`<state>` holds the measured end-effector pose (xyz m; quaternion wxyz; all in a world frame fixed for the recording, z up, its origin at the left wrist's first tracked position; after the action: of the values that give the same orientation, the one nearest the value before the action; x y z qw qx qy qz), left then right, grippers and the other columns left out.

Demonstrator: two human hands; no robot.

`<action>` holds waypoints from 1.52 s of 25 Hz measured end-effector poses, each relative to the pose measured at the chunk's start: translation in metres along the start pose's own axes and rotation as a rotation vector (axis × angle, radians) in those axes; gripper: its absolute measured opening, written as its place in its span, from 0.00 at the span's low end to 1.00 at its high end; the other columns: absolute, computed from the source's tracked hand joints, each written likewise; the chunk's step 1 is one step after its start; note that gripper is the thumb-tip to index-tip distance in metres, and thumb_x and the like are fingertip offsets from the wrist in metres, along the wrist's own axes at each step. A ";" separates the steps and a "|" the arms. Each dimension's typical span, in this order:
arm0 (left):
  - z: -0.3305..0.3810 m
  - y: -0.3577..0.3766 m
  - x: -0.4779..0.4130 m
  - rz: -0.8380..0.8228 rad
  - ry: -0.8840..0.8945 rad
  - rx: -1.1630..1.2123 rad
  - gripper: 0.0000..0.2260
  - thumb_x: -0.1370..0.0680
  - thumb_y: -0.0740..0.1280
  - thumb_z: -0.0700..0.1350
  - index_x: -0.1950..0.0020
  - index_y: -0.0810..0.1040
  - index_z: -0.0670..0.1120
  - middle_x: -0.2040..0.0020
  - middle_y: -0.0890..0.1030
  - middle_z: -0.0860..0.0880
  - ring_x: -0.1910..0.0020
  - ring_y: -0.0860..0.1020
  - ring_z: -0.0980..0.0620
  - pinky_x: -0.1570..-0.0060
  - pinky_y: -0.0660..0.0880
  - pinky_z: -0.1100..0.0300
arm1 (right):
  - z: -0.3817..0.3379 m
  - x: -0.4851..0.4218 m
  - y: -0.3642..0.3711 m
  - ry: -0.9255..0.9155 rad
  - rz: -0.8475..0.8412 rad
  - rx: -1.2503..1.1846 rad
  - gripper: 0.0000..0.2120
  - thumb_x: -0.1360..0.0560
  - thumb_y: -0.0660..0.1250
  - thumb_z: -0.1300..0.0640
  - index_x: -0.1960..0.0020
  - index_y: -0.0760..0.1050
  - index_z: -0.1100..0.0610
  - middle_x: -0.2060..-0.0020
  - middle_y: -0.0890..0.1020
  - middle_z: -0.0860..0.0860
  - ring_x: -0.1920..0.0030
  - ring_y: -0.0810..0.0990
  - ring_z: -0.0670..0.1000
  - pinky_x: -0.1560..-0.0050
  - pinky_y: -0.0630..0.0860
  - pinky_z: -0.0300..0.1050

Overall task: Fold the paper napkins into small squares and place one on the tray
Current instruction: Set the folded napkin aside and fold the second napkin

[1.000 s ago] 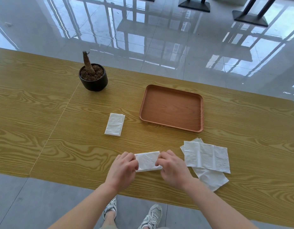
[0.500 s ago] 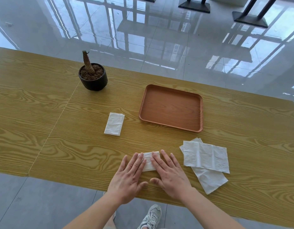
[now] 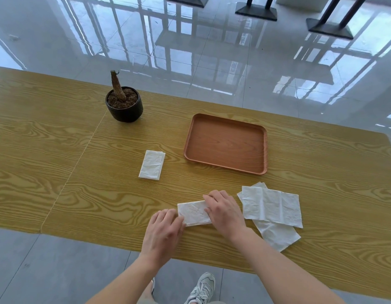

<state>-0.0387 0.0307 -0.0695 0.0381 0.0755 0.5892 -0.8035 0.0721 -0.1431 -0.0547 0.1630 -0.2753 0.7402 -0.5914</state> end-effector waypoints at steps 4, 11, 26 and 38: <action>0.000 -0.003 -0.015 -0.049 -0.346 0.037 0.09 0.27 0.75 0.50 0.53 0.79 0.48 0.56 0.77 0.50 0.57 0.76 0.47 0.56 0.73 0.50 | 0.001 -0.010 -0.002 0.003 -0.051 0.031 0.09 0.23 0.70 0.52 0.46 0.79 0.53 0.51 0.78 0.48 0.49 0.73 0.52 0.48 0.75 0.49; -0.013 0.001 -0.017 -0.066 -0.416 0.079 0.17 0.27 0.74 0.56 0.43 0.78 0.50 0.50 0.76 0.51 0.51 0.75 0.47 0.50 0.72 0.50 | -0.001 -0.019 -0.008 0.110 -0.125 -0.115 0.04 0.24 0.70 0.53 0.53 0.76 0.51 0.54 0.77 0.47 0.51 0.73 0.50 0.48 0.75 0.47; 0.023 0.003 -0.034 -0.248 -1.140 1.512 0.22 0.28 0.76 0.55 0.41 0.81 0.42 0.51 0.86 0.42 0.59 0.85 0.46 0.60 0.82 0.53 | -0.007 -0.007 -0.031 0.592 0.103 -1.018 0.06 0.28 0.76 0.58 0.60 0.80 0.54 0.68 0.85 0.50 0.68 0.82 0.48 0.64 0.81 0.45; -0.002 -0.011 -0.038 -0.027 -0.999 1.203 0.02 0.26 0.76 0.41 0.56 0.84 0.44 0.66 0.85 0.47 0.69 0.81 0.53 0.65 0.77 0.58 | -0.019 -0.002 -0.013 0.617 0.030 -0.992 0.06 0.28 0.77 0.57 0.59 0.80 0.55 0.66 0.84 0.50 0.66 0.79 0.47 0.59 0.79 0.50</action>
<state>-0.0027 0.0353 -0.0534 0.2417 -0.2947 -0.0338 -0.9239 0.0653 -0.1288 -0.0370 -0.2001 -0.1230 0.9457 -0.2247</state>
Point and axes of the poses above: each hand's wrist, its own x-axis away from the middle knuckle, its own y-axis out of the palm, z = x × y, the point moved 3 cm from there along -x, towards the middle knuckle
